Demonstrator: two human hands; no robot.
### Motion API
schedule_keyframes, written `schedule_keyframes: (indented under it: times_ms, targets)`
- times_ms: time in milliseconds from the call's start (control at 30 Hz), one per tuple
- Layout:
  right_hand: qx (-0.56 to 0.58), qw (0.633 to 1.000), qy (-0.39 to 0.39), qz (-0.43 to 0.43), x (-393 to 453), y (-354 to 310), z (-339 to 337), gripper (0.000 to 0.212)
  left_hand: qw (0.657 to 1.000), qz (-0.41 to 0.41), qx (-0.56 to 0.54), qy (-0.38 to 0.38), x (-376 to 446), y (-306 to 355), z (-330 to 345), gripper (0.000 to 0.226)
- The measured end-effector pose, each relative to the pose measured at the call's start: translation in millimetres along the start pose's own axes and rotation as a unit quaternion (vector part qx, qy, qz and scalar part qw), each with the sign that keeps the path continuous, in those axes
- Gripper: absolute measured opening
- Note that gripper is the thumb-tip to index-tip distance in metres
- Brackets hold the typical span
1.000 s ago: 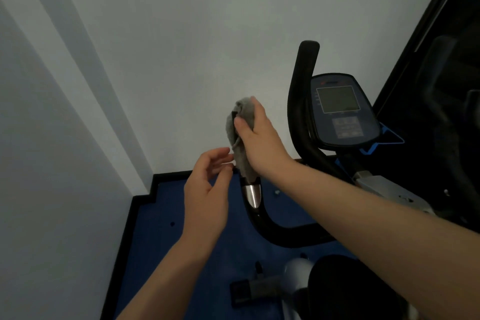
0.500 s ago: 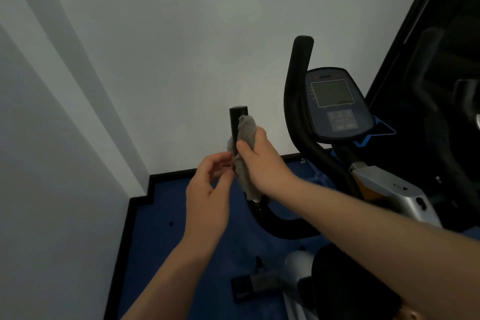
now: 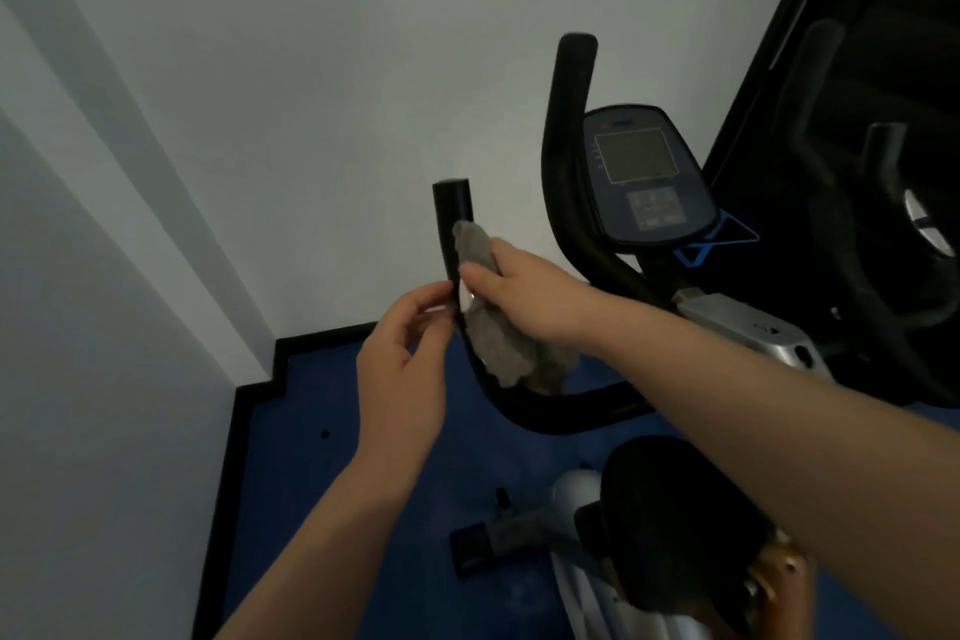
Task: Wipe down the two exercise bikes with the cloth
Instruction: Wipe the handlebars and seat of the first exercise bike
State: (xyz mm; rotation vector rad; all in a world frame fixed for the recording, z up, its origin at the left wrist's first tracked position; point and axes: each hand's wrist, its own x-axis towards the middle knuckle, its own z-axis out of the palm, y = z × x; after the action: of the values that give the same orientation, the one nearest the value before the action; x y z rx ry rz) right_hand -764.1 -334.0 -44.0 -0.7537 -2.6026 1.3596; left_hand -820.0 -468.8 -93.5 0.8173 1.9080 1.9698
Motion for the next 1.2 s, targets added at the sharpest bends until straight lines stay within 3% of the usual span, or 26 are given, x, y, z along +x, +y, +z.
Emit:
schedule_keyframes:
  times_ms: [100, 233, 300, 367, 467, 567, 633, 733, 833, 933, 1067, 1200]
  targets:
    - [0.047, 0.998, -0.027, -0.010, -19.4, 6.6, 12.3, 0.055, 1.000, -0.004, -0.021, -0.008, -8.9, -3.9, 1.1, 0.034]
    - [-0.155, 0.971, -0.183, 0.017, -59.6, 29.9, -12.9, 0.032, 0.999, 0.018, 0.002, -0.041, -14.3, -7.5, -1.8, 0.040]
    - [-0.188, 0.960, -0.206, 0.021, -63.2, 30.9, -21.3, 0.026, 0.998, 0.022, 0.005, -0.051, -11.5, -9.7, -4.7, 0.041]
    - [-0.143, 0.971, -0.187, 0.030, -59.1, 24.5, -10.8, 0.034, 0.997, 0.017, 0.009, -0.074, -10.7, -10.4, -7.5, 0.042]
    - [-0.050, 0.987, -0.140, 0.062, -55.2, 15.1, 10.4, 0.065, 0.995, 0.017, 0.014, -0.098, -14.9, -11.9, -11.6, 0.045]
    - [-0.023, 0.981, -0.166, 0.094, -69.0, 18.4, -1.8, 0.077, 0.994, 0.011, 0.022, -0.103, -18.0, -12.5, -13.1, 0.047]
    - [-0.058, 0.980, -0.165, 0.092, -82.5, 18.5, -17.9, 0.067, 0.994, 0.014, 0.024, -0.110, -16.8, -12.9, -16.9, 0.046]
    - [-0.143, 0.986, -0.079, 0.033, -82.3, 17.2, -11.6, 0.054, 0.992, 0.027, 0.027, -0.124, -15.0, -13.2, -22.9, 0.046]
    - [-0.190, 0.981, -0.003, 0.032, -71.3, 15.0, 14.8, 0.041, 0.992, 0.030, 0.025, -0.124, -16.5, -15.4, -21.7, 0.048]
    - [-0.234, 0.972, -0.026, 0.020, -84.9, 17.3, 8.1, 0.031, 0.988, 0.050, 0.059, -0.134, -20.4, -16.1, -19.3, 0.050]
    - [-0.367, 0.926, -0.080, 0.031, -103.2, 20.1, -18.2, 0.037, 0.952, 0.200, 0.138, -0.187, -15.5, -13.6, -16.6, 0.049]
    - [-0.318, 0.948, -0.023, 0.013, -90.1, 13.0, 11.7, 0.022, 0.927, 0.231, 0.185, -0.228, -16.3, -14.5, -4.4, 0.044]
